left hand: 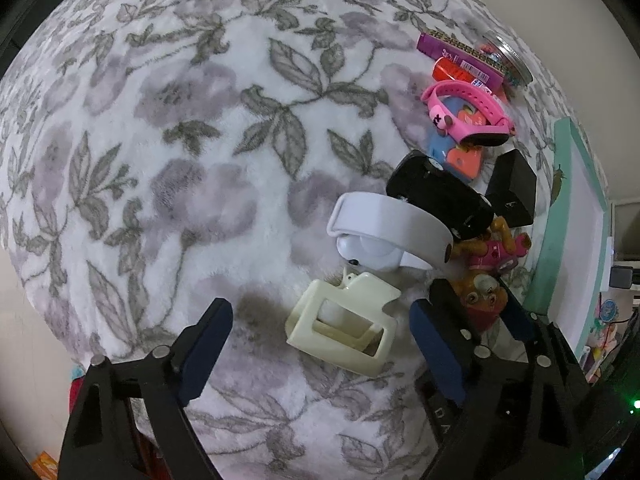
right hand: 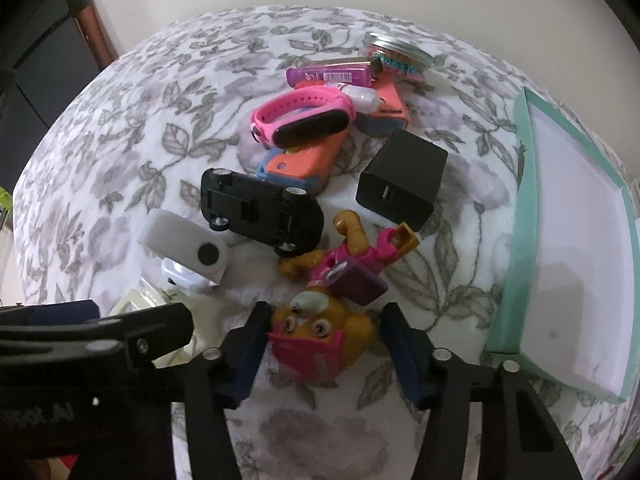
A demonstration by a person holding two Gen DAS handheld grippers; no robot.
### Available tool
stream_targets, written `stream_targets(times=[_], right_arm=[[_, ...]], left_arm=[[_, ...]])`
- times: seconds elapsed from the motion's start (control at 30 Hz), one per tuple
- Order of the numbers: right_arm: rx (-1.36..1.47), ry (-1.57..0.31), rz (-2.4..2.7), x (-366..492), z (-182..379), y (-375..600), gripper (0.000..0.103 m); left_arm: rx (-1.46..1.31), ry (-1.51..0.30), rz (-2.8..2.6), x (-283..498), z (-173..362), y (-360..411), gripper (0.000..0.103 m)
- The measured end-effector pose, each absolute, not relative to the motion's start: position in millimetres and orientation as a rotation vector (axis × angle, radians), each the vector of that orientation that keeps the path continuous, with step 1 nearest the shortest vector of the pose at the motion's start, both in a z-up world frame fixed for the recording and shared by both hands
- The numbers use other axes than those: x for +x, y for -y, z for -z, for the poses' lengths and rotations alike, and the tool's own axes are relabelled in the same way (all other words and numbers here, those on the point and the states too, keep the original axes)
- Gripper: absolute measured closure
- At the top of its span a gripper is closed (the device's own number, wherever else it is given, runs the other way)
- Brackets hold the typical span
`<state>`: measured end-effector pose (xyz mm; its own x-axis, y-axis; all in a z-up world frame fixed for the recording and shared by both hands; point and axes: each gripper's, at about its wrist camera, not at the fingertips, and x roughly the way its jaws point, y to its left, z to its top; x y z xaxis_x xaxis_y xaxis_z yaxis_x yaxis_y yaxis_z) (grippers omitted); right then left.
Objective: Organize rigid objects
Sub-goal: 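Lower the right gripper onto the pink-and-orange figurine while the left approaches the cream clip, then close the right gripper on the figurine while the left grips the cream clip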
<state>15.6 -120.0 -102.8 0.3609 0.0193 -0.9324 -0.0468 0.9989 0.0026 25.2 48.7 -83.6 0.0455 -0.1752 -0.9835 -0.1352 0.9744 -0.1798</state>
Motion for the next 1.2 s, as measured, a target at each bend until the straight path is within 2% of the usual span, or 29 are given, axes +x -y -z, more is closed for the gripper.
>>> stream_targets(times=[0.2, 0.27, 0.33, 1.03, 1.2], right_arm=[[0.050, -1.220, -0.019, 6, 103, 142, 0.052], [0.072, -1.229, -0.012, 4, 103, 148, 0.052], [0.086, -1.243, -0.004, 0, 103, 153, 0.052], [0.078, -1.362, 0.029, -60, 112, 173, 0.051], [0.046, -1.354, 0.037, -45, 119, 153, 0.043]], left_arm=[[-0.246, -1.547, 0.031, 22, 92, -44, 0.017], [-0.237, -1.548, 0.035, 21, 94, -41, 0.024], [-0.235, -1.553, 0.039, 20, 97, -38, 0.026], [-0.089, -1.533, 0.002, 35, 105, -9, 0.026], [-0.065, -1.532, -0.005, 41, 107, -2, 0.026]])
